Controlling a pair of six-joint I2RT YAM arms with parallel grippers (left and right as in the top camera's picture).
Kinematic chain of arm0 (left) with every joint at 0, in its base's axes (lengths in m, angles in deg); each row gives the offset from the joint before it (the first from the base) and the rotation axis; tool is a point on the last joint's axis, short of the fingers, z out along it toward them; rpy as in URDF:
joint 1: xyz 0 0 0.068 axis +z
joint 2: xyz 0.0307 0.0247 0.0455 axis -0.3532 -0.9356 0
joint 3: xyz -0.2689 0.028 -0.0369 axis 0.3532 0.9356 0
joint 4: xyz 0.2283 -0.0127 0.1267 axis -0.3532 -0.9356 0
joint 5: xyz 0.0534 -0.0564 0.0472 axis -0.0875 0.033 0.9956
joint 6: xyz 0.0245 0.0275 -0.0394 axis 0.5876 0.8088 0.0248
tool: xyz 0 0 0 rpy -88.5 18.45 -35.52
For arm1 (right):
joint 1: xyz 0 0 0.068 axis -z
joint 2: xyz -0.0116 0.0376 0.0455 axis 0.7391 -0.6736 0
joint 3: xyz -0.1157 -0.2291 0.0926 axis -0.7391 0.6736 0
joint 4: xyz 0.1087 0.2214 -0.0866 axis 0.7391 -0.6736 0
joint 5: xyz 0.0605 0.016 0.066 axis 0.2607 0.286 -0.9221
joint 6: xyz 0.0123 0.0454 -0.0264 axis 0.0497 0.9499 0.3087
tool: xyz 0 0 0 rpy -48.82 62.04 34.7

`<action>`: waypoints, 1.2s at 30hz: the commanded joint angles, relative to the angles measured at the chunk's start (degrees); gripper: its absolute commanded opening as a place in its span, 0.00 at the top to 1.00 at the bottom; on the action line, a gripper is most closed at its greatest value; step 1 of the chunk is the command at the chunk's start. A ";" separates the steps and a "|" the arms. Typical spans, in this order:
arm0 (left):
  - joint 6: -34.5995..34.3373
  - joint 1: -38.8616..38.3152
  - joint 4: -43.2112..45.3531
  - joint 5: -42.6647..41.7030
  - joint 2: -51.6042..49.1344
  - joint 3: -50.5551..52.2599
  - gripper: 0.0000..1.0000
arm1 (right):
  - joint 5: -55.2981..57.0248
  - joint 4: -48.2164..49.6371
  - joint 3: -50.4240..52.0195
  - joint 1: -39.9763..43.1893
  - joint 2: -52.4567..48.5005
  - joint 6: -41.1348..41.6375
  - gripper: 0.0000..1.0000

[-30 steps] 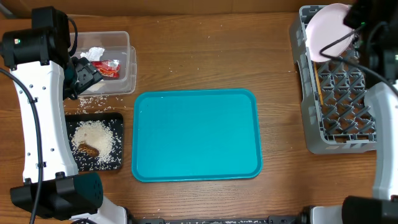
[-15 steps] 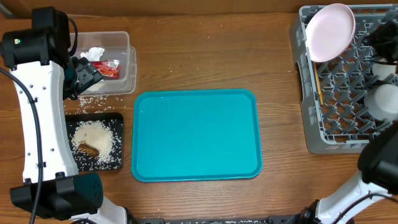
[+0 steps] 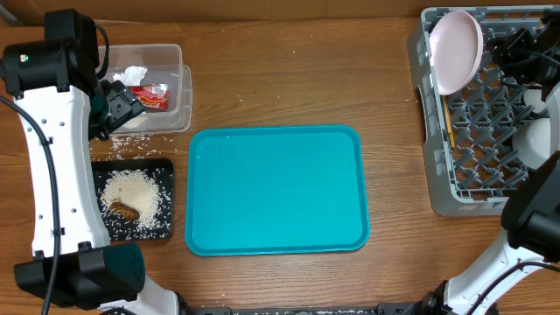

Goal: Sort waste into correct bins and load items into the dishwasher

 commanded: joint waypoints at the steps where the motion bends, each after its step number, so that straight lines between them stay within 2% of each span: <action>1: -0.55 0.20 0.07 -0.02 1.44 -0.90 0.00 | -1.64 -1.18 -0.96 0.96 10.36 0.24 0.94; 3: -0.55 0.20 0.07 -0.02 1.46 -0.90 0.00 | -1.66 -3.19 -0.96 0.94 14.08 0.26 0.90; 4: -0.57 0.20 0.07 -0.02 1.46 -0.90 0.00 | -1.68 -6.47 -0.96 0.94 18.05 0.33 0.83; 5: -0.55 0.20 0.07 -0.02 1.46 -0.90 0.00 | -1.68 -8.68 -0.96 0.94 20.22 0.48 0.80; 7: -0.55 0.20 0.07 -0.02 1.44 -0.90 0.00 | -1.66 -14.49 -0.96 0.94 24.41 0.42 0.77; 10: -0.57 0.20 0.07 -0.02 1.44 -0.90 0.00 | -1.42 -23.96 -0.94 0.94 29.42 -1.99 0.77; 13: -0.57 0.20 0.07 -0.02 1.46 -0.90 0.00 | 0.57 -34.25 -0.94 0.94 33.40 -7.80 0.85; 16: -0.57 0.20 0.07 -0.02 1.44 -0.90 0.00 | 4.20 -44.02 -0.63 0.87 35.87 -9.18 0.88; 19: -0.55 0.20 0.07 -0.02 1.44 -0.90 0.00 | 4.15 -53.37 2.80 -0.74 38.77 -16.24 0.90; 23: -0.55 0.20 0.07 -0.02 1.46 -0.90 0.00 | 3.32 -56.96 8.96 -3.93 42.60 -18.75 0.90; 30: -0.57 0.20 0.07 -0.02 1.46 -0.90 0.00 | 1.29 -56.94 22.62 -10.21 53.02 -17.29 0.89; 31: -0.57 0.20 0.07 -0.02 1.46 -0.90 0.00 | 1.31 -57.16 24.17 -10.86 54.45 -16.68 0.78; 32: -0.57 0.20 0.07 -0.02 1.46 -0.90 0.00 | 1.31 -57.44 25.35 -11.37 55.52 -16.55 0.01; 36: -0.57 0.20 0.07 -0.02 1.44 -0.90 0.00 | 1.36 -62.07 28.24 -12.35 58.12 -16.55 0.00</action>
